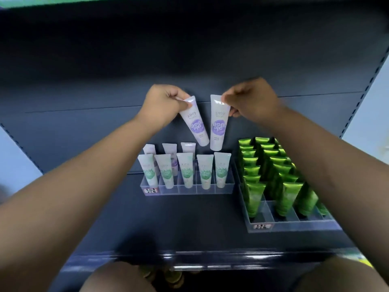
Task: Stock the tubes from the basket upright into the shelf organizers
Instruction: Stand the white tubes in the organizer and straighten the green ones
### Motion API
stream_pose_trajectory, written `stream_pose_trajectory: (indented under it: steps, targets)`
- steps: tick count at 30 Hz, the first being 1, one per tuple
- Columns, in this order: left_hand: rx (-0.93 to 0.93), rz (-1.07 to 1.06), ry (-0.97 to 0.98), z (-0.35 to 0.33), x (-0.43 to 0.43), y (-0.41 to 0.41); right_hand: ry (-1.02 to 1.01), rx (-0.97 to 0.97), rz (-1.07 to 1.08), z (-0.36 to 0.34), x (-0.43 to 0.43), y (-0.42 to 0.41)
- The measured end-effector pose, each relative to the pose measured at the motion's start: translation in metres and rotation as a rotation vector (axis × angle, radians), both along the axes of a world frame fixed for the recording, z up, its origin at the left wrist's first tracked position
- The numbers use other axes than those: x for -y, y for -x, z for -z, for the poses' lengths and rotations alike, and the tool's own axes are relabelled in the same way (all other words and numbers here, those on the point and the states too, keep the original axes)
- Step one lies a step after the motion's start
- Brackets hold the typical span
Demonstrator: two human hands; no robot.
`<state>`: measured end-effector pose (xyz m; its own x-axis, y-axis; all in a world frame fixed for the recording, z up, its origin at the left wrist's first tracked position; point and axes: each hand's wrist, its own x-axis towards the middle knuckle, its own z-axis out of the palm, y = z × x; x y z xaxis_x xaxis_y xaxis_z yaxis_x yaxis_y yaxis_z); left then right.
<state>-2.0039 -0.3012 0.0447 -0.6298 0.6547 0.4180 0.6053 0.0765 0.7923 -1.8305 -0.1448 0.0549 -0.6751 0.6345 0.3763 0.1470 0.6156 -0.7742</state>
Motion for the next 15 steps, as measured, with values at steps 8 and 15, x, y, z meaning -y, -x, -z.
stream_pose_trajectory:
  steps: [8, 15]
  targets:
    - [-0.142, 0.051, 0.164, 0.012, -0.06, -0.001, -0.106, 0.078, 0.078, 0.025, -0.04, 0.016]
    - [-0.227, 0.06, 0.333, 0.031, -0.085, 0.009, -0.162, 0.182, 0.021, 0.056, -0.062, 0.039]
